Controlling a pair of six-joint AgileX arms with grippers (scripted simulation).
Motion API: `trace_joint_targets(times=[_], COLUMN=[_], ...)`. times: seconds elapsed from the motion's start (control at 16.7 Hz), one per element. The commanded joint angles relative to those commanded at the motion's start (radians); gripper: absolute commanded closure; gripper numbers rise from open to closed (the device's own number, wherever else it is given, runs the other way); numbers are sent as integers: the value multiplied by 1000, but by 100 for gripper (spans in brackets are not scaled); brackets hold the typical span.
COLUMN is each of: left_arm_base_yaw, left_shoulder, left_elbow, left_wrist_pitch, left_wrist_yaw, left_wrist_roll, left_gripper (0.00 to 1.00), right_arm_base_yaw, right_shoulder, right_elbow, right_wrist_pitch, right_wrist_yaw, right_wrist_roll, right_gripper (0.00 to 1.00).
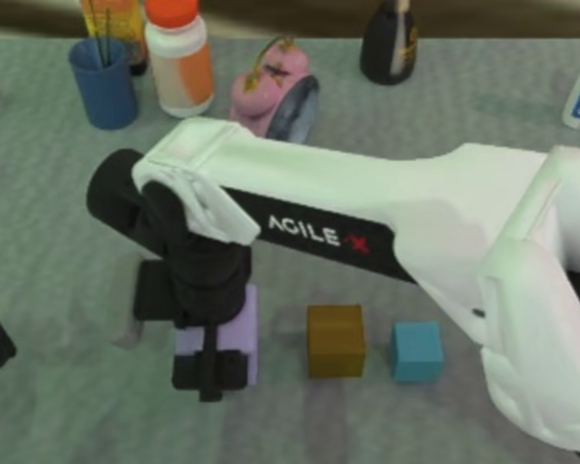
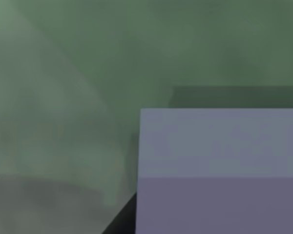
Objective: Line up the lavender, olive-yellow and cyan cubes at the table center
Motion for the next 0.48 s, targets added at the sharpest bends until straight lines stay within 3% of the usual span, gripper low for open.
trace_joint_targets(times=[0.18,0.48], left_arm_base_yaw=[0,0], left_shoulder=[0,0], left_elbow=[0,0], left_wrist_pitch=[0,0], left_wrist_yaw=[0,0], left_wrist_roll=[0,0], left_gripper=[0,0], right_arm_base_yaw=[0,0], right_shoulder=[0,0], right_elbow=[0,0], right_wrist_pitch=[0,0], right_wrist_yaw=[0,0], right_wrist_roll=[0,0], right_gripper=[2,0])
